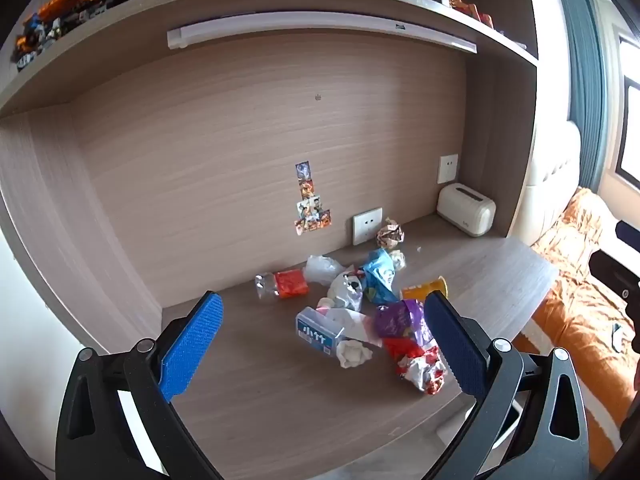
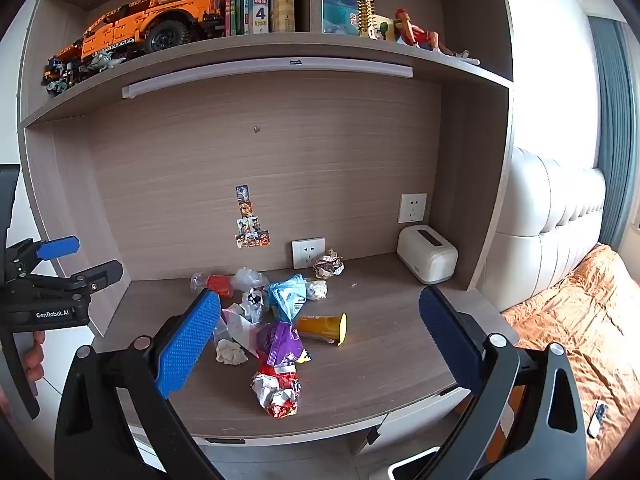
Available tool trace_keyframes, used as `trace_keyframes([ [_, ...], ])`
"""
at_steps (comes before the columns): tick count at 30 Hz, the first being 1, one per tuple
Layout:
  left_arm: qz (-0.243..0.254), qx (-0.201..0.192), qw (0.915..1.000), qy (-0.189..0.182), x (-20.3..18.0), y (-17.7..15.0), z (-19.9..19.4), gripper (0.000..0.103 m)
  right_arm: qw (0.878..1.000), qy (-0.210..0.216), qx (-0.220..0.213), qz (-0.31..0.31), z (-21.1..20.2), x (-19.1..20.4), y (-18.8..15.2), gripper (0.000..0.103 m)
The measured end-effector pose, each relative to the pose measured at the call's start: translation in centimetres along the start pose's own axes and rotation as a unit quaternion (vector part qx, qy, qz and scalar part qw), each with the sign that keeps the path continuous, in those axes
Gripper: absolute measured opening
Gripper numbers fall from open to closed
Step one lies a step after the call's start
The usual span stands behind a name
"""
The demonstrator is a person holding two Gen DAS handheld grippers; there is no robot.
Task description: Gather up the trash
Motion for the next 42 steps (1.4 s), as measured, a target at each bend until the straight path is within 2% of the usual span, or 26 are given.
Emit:
trace_keyframes([
  [6,-0.018,0.003,0.9997,-0.014,0.8,-0.1,-0.1,0.099,1.0,-0.001,0.0,0.0,0.0,0.1,-0.4,0.099],
  [7,0.002,0.001,1.0,0.002,0.1,0.0,-0.4,0.099,1.0,-0.001,-0.003,0.001,-0.3,0.2,-0.2,0.099],
  [13,-0.01,0.007,0.9999,-0.008,0.7,-0.1,-0.9,0.099,1.0,0.001,-0.006,0.006,-0.2,0.0,-0.1,0.099],
  [15,0.004,0.008,0.9999,-0.013,0.4,-0.3,0.3,0.099,1.0,0.0,-0.005,0.005,-0.3,0.1,-0.2,0.099],
  [24,0.003,0.013,0.9997,-0.023,0.3,-0.4,0.1,0.099,1.0,-0.001,-0.005,0.004,-0.3,0.1,-0.1,0.099],
  [42,-0.001,0.018,0.9995,-0.026,0.1,-0.3,-0.2,0.099,1.0,0.005,-0.005,0.006,-0.4,0.3,-0.3,0.099],
])
Point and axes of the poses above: each gripper's, at about its wrist camera, not at the fingertips, and z roughly the way its jaws point, x to its left, y to its top, the point moved 4 cm from there along z, roughly the way its jaws point, and after that the axes turned 2 degrees about -z, right-handed, at the moved point
